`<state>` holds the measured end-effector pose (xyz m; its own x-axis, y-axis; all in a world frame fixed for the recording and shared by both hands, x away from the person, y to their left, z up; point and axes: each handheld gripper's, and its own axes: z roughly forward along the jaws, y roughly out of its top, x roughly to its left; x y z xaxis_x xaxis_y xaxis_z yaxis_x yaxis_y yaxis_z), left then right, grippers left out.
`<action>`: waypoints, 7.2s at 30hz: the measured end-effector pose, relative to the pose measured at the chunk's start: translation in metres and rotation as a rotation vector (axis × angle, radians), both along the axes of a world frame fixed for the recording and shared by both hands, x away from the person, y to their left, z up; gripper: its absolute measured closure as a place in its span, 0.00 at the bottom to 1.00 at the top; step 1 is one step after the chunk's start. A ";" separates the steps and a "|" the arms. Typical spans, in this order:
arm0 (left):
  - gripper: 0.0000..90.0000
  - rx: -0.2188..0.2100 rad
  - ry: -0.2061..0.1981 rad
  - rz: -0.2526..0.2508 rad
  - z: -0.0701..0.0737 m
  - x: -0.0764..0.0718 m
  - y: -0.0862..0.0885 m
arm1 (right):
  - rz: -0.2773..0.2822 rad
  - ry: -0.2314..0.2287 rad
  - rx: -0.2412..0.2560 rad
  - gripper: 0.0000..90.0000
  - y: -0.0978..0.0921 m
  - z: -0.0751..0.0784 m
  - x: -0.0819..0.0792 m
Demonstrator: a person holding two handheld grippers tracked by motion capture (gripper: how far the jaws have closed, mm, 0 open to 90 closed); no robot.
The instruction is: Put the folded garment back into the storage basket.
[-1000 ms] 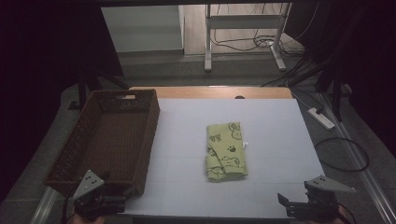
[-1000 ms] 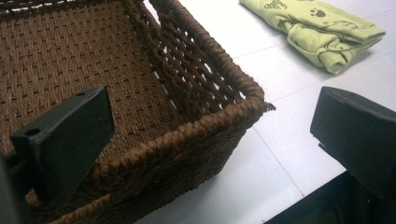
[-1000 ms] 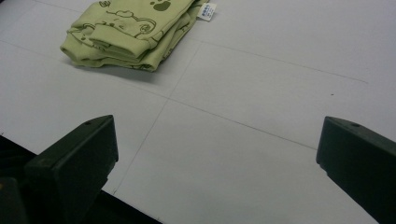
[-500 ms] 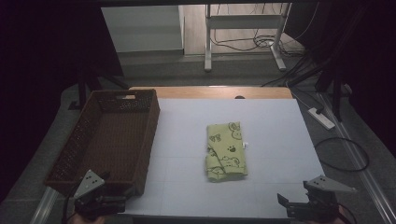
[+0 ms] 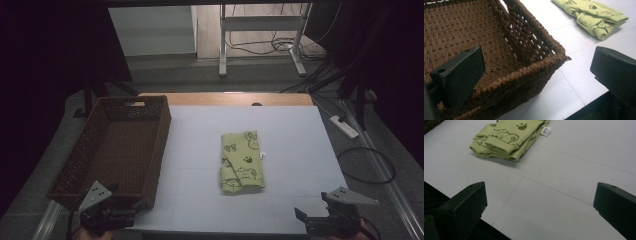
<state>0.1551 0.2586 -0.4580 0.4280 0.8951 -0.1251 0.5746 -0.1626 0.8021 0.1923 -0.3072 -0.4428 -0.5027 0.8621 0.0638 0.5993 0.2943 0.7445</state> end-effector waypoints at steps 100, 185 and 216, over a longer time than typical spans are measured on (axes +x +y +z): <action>0.00 -0.021 0.031 -0.284 0.031 0.106 -0.109 | 0.132 0.089 -0.001 0.00 0.059 0.012 0.068; 0.01 0.145 0.160 -0.302 -0.032 0.275 -0.205 | 0.130 0.176 -0.147 0.00 0.104 -0.024 0.157; 0.00 0.169 0.238 -0.275 -0.073 0.295 -0.212 | 0.118 0.311 -0.214 0.00 0.107 -0.067 0.173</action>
